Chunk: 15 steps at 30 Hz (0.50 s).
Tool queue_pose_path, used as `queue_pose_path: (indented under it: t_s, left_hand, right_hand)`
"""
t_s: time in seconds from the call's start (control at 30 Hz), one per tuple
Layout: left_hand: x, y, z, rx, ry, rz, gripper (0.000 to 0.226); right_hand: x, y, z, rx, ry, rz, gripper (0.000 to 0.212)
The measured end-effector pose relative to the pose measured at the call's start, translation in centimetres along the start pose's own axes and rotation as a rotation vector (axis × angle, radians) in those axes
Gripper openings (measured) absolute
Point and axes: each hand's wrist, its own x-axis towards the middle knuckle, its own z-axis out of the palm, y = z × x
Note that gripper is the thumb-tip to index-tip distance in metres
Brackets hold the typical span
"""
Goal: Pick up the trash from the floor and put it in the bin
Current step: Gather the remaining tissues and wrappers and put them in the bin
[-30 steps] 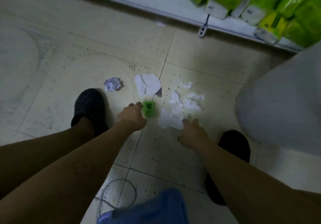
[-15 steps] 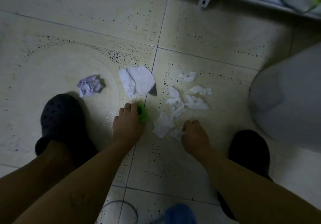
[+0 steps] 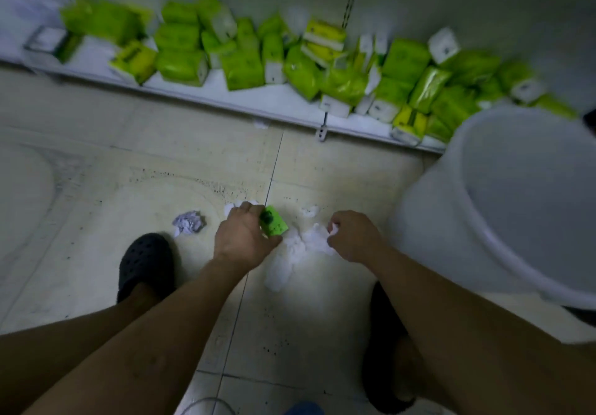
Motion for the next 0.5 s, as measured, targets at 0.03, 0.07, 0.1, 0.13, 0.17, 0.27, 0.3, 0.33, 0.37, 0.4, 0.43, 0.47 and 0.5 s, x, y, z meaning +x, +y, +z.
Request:
queue_pose_path:
  t_s: [0.03, 0.07, 0.1, 0.13, 0.17, 0.27, 0.3, 0.33, 0.37, 0.4, 0.43, 0.47, 0.5]
  left_hand:
    - [-0.3, 1.1, -1.3, -0.01, 0.023, 0.019, 0.065]
    - [-0.6, 2.3, -2.6, -0.022, 0.05, 0.031, 0.069]
    - [-0.9, 3.6, -3.9, -0.037, 0.079, 0.039, 0.071]
    - [-1.3, 5.0, -5.0, -0.053, 0.106, 0.046, 0.071]
    - [-1.7, 6.4, -6.0, -0.067, 0.126, 0.06, 0.067]
    - [-2.8, 11.0, -7.9, -0.076, 0.155, 0.145, 0.052]
    - [-3.2, 12.6, -8.2, -0.077, 0.158, 0.178, 0.05]
    - [-3.7, 14.1, -8.4, -0.077, 0.158, 0.209, 0.05]
    - [-4.1, 15.5, -8.5, -0.074, 0.158, 0.241, 0.05]
    - [-4.4, 16.8, -8.5, -0.069, 0.158, 0.271, 0.052]
    - [-4.7, 18.0, -8.5, -0.058, 0.157, 0.3, 0.053]
    - [-4.8, 19.2, -8.4, -0.044, 0.153, 0.329, 0.054]
    - [-4.9, 20.4, -8.3, -0.028, 0.147, 0.358, 0.054]
  right_hand:
    - [-0.8, -0.4, -1.8, 0.014, 0.05, -0.019, 0.01]
    - [-1.7, -0.8, -3.6, 0.022, 0.104, -0.039, 0.013]
    - [-2.7, -1.1, -5.5, 0.029, 0.161, -0.059, 0.012]
    - [-3.7, -1.3, -7.2, 0.029, 0.209, -0.069, 0.01]
    - [-4.7, -1.4, -9.0, 0.019, 0.242, -0.073, 0.011]
    - [-7.8, -0.9, -13.6, 0.013, 0.312, -0.081, 0.016]
    - [-8.8, -0.3, -14.9, 0.025, 0.33, -0.077, 0.015]
    - [-9.7, 0.4, -16.0, 0.045, 0.349, -0.068, 0.015]
    - [-10.6, 1.3, -17.0, 0.071, 0.369, -0.056, 0.015]
    - [-11.4, 2.5, -17.8, 0.098, 0.393, -0.04, 0.015]
    - [-12.2, 3.9, -18.5, 0.128, 0.424, -0.021, 0.014]
    - [-12.9, 5.4, -19.1, 0.175, 0.456, 0.006, 0.014]
    - [-13.5, 6.8, -19.6, 0.231, 0.486, 0.043, 0.014]
